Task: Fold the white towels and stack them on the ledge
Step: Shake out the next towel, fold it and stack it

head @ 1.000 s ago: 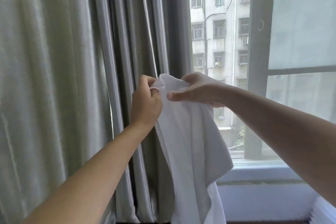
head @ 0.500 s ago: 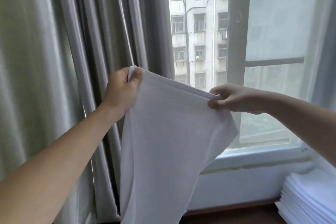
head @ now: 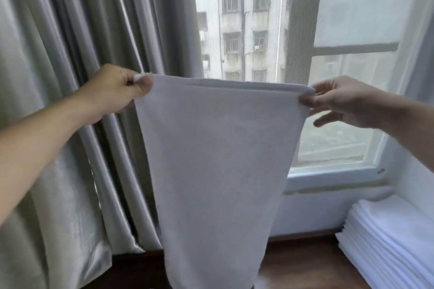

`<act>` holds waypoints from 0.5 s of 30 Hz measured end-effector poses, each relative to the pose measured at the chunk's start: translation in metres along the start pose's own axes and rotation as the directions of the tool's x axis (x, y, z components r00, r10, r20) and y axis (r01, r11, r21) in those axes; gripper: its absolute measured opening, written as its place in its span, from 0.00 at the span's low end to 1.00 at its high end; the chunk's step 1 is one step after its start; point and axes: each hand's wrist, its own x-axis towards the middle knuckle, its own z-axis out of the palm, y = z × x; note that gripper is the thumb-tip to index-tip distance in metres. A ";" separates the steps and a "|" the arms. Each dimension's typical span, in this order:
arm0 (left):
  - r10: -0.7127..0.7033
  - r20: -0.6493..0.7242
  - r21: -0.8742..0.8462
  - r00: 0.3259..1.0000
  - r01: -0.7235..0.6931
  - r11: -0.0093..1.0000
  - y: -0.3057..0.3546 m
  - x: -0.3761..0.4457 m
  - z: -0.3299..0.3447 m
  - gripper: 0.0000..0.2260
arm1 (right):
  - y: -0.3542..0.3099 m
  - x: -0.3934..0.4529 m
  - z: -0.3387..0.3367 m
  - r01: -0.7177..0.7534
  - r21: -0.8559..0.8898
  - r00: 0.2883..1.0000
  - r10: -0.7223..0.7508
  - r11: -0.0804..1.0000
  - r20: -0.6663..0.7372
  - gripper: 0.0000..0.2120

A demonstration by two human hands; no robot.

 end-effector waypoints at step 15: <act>-0.230 -0.008 -0.328 0.973 0.214 0.920 0.014 0.039 0.087 0.07 | 0.020 0.069 -0.029 0.126 0.266 0.918 -0.010 0.956 -0.396 0.05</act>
